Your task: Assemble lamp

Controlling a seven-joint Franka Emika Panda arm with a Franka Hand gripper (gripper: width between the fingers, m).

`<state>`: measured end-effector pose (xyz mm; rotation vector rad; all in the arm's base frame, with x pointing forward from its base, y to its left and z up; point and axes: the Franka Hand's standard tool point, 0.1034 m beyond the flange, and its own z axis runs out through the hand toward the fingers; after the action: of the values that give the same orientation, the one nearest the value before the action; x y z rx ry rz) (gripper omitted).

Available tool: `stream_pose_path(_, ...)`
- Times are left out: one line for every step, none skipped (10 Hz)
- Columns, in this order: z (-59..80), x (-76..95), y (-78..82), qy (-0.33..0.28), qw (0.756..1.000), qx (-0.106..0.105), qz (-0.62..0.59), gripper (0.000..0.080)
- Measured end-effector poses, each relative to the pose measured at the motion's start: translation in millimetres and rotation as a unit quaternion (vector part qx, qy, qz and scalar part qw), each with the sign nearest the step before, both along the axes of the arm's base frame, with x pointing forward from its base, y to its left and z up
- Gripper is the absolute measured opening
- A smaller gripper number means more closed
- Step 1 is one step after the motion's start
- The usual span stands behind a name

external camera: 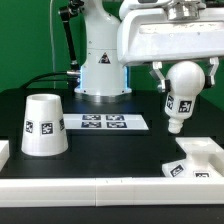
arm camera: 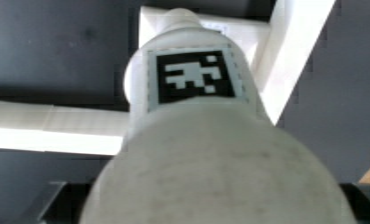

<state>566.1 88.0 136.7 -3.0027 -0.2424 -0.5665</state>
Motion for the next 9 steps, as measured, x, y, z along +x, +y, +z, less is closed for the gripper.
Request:
stream_pose_path(0.5, 0.6, -0.5, 0.002, 1.000, 0.000, 0.000, 0.0579)
stream_pose_path(9.1, 11.1, -1.4, 0.008, 1.000, 0.003, -0.002, 0.0579)
stream_pose_path(18.3, 25.5, -1.0, 0.000, 1.000, 0.006, -0.003, 0.0579)
stream_pose_path(22.5, 38.8, 0.7, -0.011, 1.000, 0.009, -0.007, 0.0579)
stream_pose_path(20.4, 48.4, 5.1, -0.037, 0.999, 0.014, -0.016, 0.0579)
stream_pose_path(15.9, 46.3, 4.7, -0.043, 0.999, 0.011, -0.011, 0.0579)
stream_pose_path(16.0, 45.8, 4.1, -0.042, 0.999, 0.011, -0.012, 0.0579)
stream_pose_path(15.6, 45.7, 4.3, -0.042, 0.999, 0.011, -0.012, 0.0579)
stream_pose_path(15.5, 45.6, 5.7, -0.041, 0.999, 0.012, -0.012, 0.0579)
